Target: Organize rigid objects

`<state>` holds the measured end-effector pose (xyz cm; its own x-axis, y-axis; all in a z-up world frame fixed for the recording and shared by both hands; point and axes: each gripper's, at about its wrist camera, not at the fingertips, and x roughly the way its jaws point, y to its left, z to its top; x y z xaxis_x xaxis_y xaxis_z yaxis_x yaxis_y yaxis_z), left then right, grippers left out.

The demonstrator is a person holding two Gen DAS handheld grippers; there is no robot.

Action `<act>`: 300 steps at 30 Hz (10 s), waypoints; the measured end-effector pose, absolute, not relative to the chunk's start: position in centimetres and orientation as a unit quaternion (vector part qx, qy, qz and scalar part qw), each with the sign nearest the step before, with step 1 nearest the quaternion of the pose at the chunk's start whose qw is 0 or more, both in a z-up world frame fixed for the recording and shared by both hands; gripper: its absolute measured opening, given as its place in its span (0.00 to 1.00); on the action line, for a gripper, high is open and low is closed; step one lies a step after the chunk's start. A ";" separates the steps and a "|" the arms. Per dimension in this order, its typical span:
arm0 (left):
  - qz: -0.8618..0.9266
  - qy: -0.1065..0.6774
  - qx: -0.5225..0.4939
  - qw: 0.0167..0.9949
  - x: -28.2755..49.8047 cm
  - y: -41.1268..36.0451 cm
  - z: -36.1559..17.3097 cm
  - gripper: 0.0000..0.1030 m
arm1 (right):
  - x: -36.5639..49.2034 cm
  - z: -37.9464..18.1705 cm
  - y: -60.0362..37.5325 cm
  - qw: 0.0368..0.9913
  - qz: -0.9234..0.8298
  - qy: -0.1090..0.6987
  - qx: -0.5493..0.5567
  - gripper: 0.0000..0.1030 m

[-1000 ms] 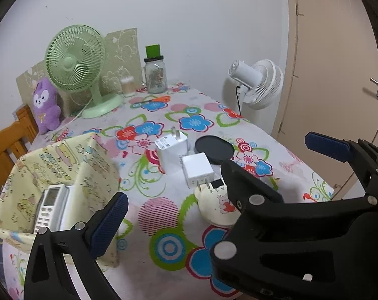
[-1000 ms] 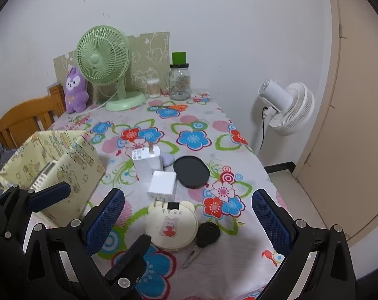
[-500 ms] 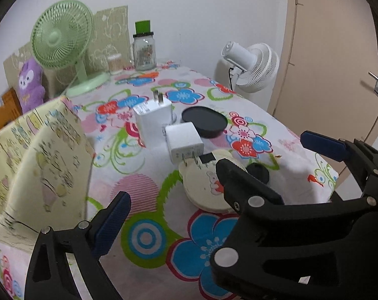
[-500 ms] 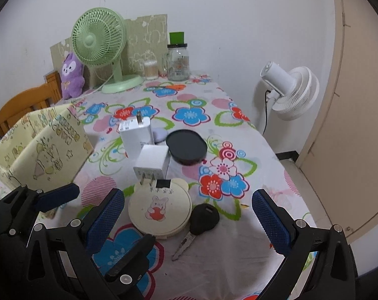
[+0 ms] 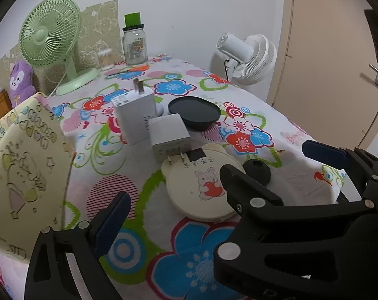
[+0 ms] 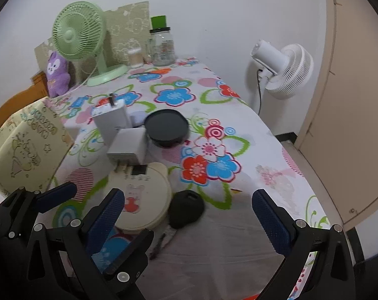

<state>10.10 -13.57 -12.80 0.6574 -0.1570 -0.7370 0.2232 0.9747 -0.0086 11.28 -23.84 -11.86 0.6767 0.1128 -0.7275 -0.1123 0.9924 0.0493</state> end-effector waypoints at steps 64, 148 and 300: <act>-0.103 0.413 0.032 0.904 10.9 -12.7 -13.2 0.77 | 13.2 -13.0 -22.4 0.894 0.030 0.448 -0.006 0.32; -0.092 0.321 0.052 0.941 6.2 -4.7 0.3 0.77 | 8.8 1.3 -14.0 0.934 0.075 0.349 -0.022 0.31; -0.078 0.366 0.028 0.927 6.2 -8.6 -6.8 0.93 | 8.7 -5.7 -18.6 0.920 0.081 0.381 -0.041 0.63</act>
<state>6.17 -8.63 -6.75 0.7202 -0.1238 -0.6827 0.1645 0.9864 -0.0052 8.67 -18.60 -5.72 0.6970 0.1175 -0.7074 -0.1803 0.9835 -0.0143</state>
